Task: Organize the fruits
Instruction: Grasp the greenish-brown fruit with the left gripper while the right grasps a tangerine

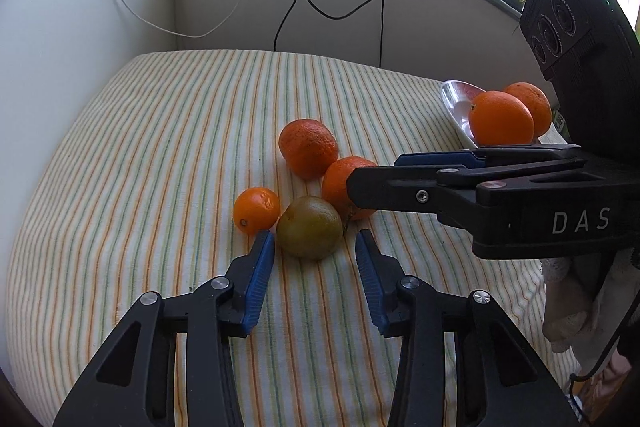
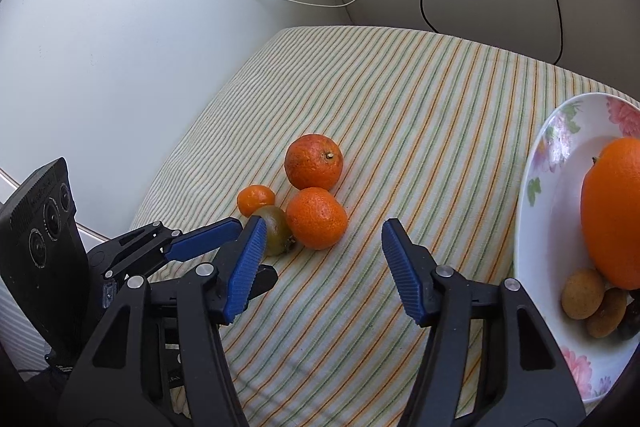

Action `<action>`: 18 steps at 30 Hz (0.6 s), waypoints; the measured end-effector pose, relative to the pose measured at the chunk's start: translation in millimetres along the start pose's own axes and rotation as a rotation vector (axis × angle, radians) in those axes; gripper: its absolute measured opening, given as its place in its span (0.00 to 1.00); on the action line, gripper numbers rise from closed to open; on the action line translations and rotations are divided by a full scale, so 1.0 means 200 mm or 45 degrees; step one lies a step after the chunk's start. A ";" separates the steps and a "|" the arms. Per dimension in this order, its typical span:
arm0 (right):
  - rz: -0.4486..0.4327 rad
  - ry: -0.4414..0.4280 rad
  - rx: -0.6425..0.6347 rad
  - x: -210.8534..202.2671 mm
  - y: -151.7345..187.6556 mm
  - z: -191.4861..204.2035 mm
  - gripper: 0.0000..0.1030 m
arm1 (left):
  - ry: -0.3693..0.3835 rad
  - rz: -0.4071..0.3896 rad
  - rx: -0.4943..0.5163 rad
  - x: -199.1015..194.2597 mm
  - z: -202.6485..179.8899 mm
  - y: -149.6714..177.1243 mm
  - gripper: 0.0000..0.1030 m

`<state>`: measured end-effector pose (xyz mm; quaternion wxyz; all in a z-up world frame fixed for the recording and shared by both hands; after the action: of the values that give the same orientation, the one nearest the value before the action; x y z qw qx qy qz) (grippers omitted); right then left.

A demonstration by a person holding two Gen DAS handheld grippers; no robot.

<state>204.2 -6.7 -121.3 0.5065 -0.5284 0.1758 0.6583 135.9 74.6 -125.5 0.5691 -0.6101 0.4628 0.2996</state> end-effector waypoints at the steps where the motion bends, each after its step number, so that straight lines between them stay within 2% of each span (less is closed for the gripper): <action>1: 0.004 0.009 -0.007 0.01 -0.01 0.00 0.58 | -0.003 0.003 0.000 0.01 0.00 0.00 0.38; 8: 0.038 0.036 -0.032 0.06 -0.05 0.01 0.56 | -0.006 0.004 -0.002 0.03 0.01 -0.01 0.32; 10: 0.052 0.045 -0.044 0.08 -0.06 0.02 0.53 | -0.012 0.002 0.003 0.04 0.01 -0.01 0.31; 12: 0.068 0.042 -0.046 0.10 -0.06 0.02 0.42 | -0.012 -0.003 0.003 0.03 0.00 -0.01 0.30; 14: 0.070 0.029 -0.041 0.11 -0.06 0.03 0.37 | -0.003 -0.005 0.000 0.03 0.01 -0.02 0.29; 18: 0.059 0.024 -0.032 0.12 -0.06 0.03 0.37 | 0.014 -0.012 -0.003 0.02 0.01 -0.01 0.28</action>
<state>213.4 14.4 -135.3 0.4827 -0.5367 0.1847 0.6670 140.1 74.7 -127.6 0.5673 -0.6146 0.4624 0.2941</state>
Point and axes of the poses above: each gripper's, at about its wrist camera, not at the fingertips, and x roughly the way its jaws point, z to its left, y to its underside, the point moved 4 cm from there along x, roughly the way its jaws point, and after that the axes turned 14 degrees about z, right-handed, at the moved point
